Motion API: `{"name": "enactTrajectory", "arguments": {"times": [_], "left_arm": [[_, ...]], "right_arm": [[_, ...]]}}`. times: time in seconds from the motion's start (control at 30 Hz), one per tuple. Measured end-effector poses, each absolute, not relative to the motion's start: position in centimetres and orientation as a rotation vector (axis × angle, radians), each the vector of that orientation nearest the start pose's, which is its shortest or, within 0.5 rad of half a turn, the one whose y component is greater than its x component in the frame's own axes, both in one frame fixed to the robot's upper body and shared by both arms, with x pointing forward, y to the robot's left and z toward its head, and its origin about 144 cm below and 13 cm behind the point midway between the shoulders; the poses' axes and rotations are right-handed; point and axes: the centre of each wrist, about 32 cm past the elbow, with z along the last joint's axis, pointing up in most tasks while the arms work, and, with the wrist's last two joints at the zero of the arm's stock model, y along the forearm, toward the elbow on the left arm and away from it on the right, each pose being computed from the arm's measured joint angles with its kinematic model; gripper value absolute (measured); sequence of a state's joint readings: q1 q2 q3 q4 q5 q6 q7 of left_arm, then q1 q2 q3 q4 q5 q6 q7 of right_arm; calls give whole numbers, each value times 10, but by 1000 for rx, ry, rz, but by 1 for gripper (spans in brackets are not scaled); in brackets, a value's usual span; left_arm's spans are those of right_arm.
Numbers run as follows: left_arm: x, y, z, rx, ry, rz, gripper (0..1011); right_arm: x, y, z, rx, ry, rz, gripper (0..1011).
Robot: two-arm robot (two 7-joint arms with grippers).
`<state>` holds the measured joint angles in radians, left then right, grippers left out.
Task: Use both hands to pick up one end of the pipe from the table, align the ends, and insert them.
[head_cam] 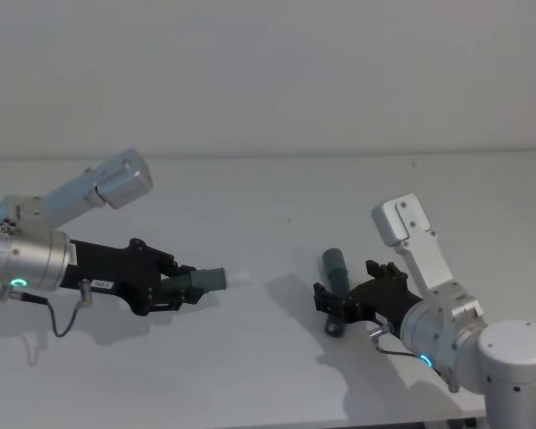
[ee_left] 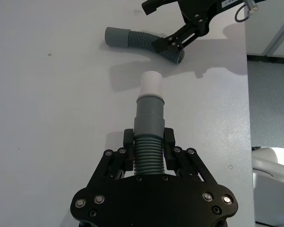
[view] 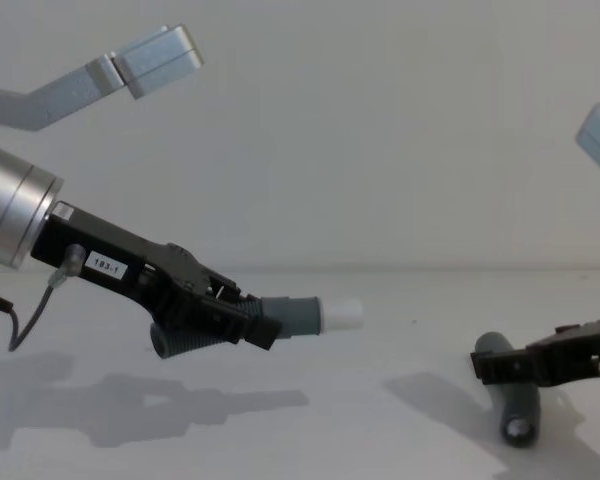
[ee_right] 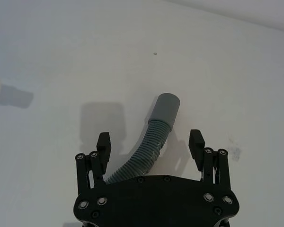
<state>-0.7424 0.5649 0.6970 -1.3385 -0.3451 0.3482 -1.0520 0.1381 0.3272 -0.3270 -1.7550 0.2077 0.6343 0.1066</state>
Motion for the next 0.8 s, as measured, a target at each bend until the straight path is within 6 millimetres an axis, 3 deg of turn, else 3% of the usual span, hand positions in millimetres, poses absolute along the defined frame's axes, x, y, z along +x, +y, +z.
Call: {"name": "enactTrajectory", "arguments": {"times": [0.8], "left_arm": [[598,256,1291,530,-12,210,327]], "right_arm": [[489,-199,1209,-473,165,-1202,1001]]}}
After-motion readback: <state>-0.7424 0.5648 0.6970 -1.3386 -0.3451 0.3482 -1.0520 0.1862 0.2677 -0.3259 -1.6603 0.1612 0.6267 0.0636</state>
